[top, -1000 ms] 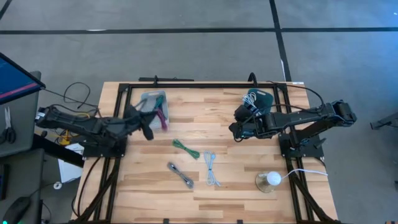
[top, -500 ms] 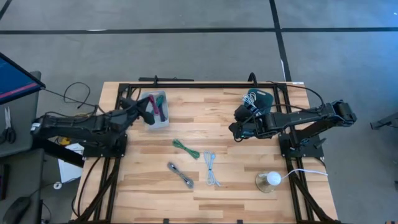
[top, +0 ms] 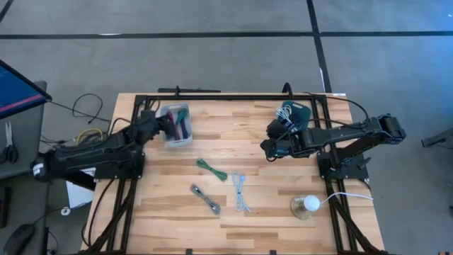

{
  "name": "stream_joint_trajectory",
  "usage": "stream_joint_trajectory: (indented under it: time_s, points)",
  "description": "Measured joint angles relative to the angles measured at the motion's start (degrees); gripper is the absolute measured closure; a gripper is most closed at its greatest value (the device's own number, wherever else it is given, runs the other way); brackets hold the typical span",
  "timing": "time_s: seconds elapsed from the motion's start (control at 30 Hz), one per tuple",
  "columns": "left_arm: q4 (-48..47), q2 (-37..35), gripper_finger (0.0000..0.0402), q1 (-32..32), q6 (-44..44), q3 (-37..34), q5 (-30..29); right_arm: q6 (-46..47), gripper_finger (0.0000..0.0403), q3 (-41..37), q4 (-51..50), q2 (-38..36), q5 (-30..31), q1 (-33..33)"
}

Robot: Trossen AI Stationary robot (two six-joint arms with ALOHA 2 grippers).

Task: Pick & Place USB Port
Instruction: Put the pink patterned USB cable into the gray bin, then put the green USB cable into the blue bin

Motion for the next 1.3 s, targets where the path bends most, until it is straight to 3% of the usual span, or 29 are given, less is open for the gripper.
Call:
stream_joint_trajectory:
  time_s: [0.23,0.5,0.9,1.0,1.17,1.3]
  points:
    - [1.7,0.0,0.0391,7.8,-1.8,-2.2,9.1,0.0,0.0292,0.0,0.0,0.0,0.0,0.0]
    - [12.8,0.0,0.036,8.1,1.4,-2.3,9.3,0.0,0.0292,0.0,0.0,0.0,0.0,0.0]
    - [13.2,2.7,0.0281,8.1,1.7,-2.2,10.8,0.0,0.0292,0.0,0.0,0.0,0.0,0.0]
    - [13.7,2.9,0.0275,8.1,7.5,-2.2,18.6,0.0,0.0292,0.0,0.0,0.0,0.0,0.0]
    - [14.0,2.9,0.0291,7.0,15.0,-2.2,41.7,-0.1,0.0292,0.0,0.0,0.0,0.0,0.0]
    - [14.0,2.9,0.0306,4.0,14.7,-2.2,49.7,-0.1,0.0292,0.0,0.0,0.0,0.0,0.0]
